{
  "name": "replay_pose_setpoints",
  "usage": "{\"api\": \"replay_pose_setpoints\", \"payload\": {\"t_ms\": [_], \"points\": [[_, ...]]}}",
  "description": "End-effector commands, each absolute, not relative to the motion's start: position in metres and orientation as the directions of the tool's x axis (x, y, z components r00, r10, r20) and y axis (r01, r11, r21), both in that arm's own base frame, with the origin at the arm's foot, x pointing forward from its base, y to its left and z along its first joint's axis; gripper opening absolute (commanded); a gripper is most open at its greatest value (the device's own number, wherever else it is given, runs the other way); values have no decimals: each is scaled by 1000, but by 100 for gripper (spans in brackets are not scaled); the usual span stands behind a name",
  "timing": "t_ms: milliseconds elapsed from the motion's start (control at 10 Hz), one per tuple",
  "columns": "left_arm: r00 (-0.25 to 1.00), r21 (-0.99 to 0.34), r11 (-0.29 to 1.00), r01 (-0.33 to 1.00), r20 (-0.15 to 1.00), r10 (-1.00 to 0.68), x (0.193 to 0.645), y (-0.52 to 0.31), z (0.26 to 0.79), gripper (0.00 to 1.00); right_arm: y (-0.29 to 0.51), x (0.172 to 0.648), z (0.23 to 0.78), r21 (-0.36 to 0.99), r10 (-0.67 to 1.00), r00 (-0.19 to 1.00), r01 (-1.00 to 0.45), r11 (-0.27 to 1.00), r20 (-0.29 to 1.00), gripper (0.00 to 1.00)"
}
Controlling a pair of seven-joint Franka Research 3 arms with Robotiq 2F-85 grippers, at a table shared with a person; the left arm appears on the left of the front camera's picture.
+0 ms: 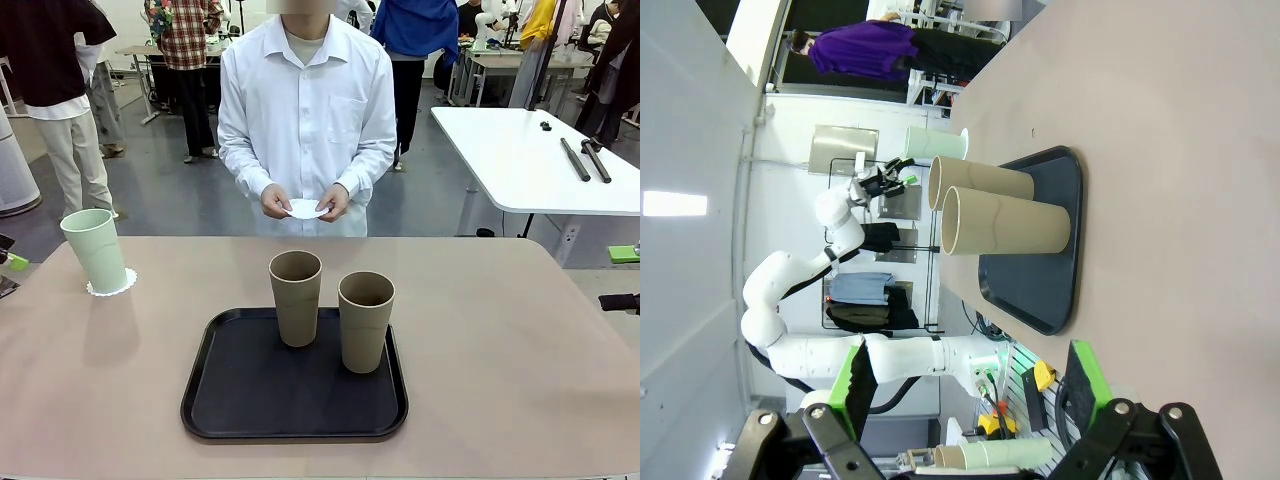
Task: Place coasters on the table and set cups on them.
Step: Pick up one Reusable plastic cup and place it on a coaster set by the human.
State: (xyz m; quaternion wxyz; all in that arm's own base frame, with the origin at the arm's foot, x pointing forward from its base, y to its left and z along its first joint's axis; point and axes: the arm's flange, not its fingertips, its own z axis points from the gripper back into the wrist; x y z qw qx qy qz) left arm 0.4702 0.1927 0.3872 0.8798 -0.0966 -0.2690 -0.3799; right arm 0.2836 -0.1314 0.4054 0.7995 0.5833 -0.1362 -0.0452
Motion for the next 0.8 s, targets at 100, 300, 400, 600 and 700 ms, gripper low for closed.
{"api": "replay_pose_setpoints", "payload": {"t_ms": [100, 300, 400, 600, 700], "points": [[683, -70, 723, 687, 401, -610, 429, 146, 448, 100, -132, 285, 406, 949, -236, 958, -89, 302, 165, 100], [691, -16, 732, 681, 345, -635, 404, 110, 488, 100, -132, 285, 406, 949, -236, 958, -89, 302, 165, 100], [688, 38, 731, 681, 307, -657, 393, 90, 506, 100, -132, 285, 406, 949, -236, 958, -89, 302, 165, 100], [689, 107, 735, 669, 281, -668, 388, 63, 523, 100, -132, 285, 406, 949, -236, 958, -89, 302, 165, 100], [701, 134, 744, 654, 263, -663, 391, 54, 529, 100, -132, 285, 406, 949, -236, 958, -89, 302, 165, 100]]}}
